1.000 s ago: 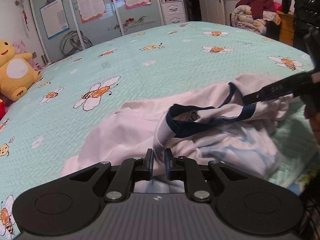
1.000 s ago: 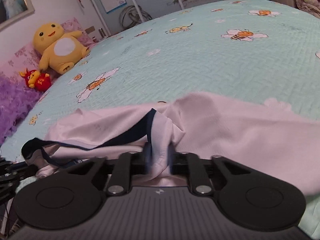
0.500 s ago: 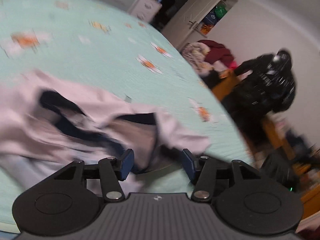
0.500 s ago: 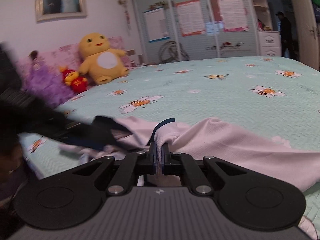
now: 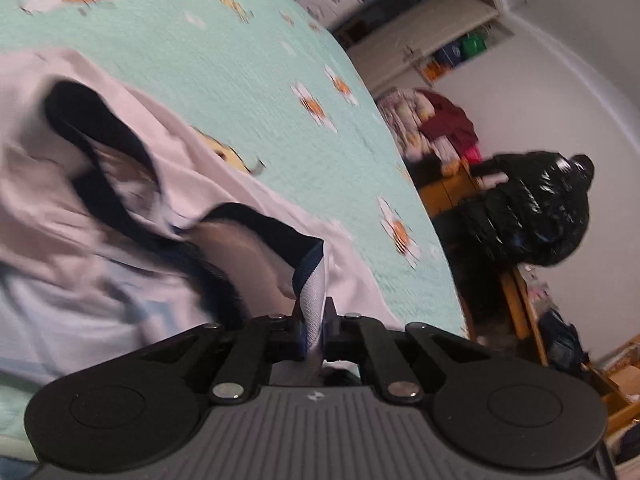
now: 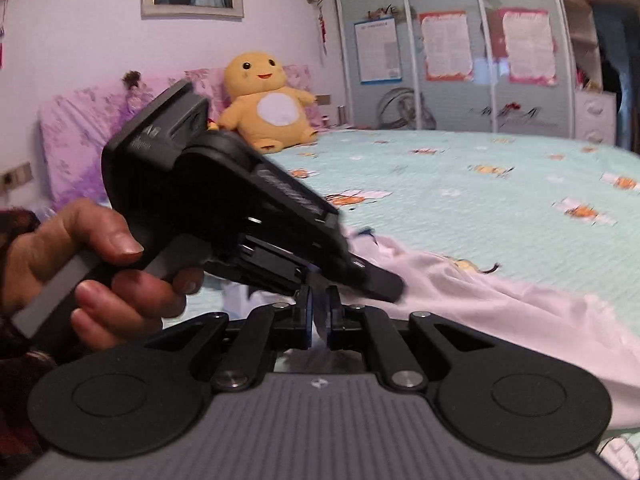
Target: Fold clothes
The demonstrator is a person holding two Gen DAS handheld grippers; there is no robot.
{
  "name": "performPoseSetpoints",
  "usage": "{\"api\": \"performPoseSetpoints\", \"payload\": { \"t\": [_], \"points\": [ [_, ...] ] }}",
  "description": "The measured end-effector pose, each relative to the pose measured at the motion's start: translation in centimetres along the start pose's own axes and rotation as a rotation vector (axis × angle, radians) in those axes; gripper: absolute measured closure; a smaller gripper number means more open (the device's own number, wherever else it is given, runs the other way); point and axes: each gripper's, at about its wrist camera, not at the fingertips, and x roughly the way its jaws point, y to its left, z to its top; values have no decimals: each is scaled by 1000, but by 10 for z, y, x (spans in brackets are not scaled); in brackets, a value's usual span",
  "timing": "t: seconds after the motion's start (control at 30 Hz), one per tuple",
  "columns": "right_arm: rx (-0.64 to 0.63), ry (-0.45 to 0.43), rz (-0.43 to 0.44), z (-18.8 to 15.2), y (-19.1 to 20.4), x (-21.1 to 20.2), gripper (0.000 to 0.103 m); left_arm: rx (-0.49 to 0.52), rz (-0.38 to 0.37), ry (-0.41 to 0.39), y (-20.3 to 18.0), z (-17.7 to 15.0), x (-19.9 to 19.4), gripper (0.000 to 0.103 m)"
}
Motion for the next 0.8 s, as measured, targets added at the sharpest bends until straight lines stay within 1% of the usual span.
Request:
{"api": "performPoseSetpoints", "payload": {
  "t": [0.03, 0.1, 0.13, 0.17, 0.2, 0.23, 0.27, 0.3, 0.33, 0.37, 0.4, 0.47, 0.53, 0.6, 0.67, 0.8],
  "points": [
    [15, 9, 25, 1, -3, -5, 93, 15, 11, -11, 2, -1, -9, 100],
    [91, 15, 88, 7, -16, -17, 80, 41, 11, -15, 6, -5, -28, 100],
    [130, 17, 120, 11, -23, -24, 77, 56, 6, -12, 7, -9, -37, 100],
    [169, 20, 151, 14, -29, -30, 71, 74, -3, -1, 7, -12, -42, 100],
    [207, 8, 159, 20, -38, -34, 65, 92, -12, 12, 7, -16, -48, 100],
    [245, -5, 164, 26, -46, -38, 60, 103, -35, 32, 9, -20, -53, 100],
    [261, -10, 148, 33, -52, -38, 52, 110, -62, 52, 10, -25, -56, 100],
    [258, -15, 121, 42, -56, -36, 49, 119, -81, 67, 12, -30, -59, 100],
    [237, -23, 91, 51, -58, -31, 48, 129, -99, 83, 13, -34, -62, 100],
    [205, -23, 64, 58, -56, -24, 44, 137, -119, 95, 13, -38, -65, 100],
    [168, -11, 39, 67, -56, -12, 36, 145, -139, 107, 14, -42, -68, 100],
    [77, 31, 34, 80, -52, 21, 31, 159, -169, 116, 16, -48, -73, 100],
    [-14, 73, 32, 94, -47, 55, 29, 168, -191, 115, 18, -51, -76, 100],
    [-71, 137, 49, 106, -38, 102, 29, 165, -210, 105, 23, -51, -78, 100],
    [-82, 198, 79, 110, -28, 147, 29, 155, -227, 97, 28, -49, -80, 100],
    [-60, 293, 146, 107, -7, 222, 30, 137, -251, 82, 37, -48, -83, 100]
  ]
}}
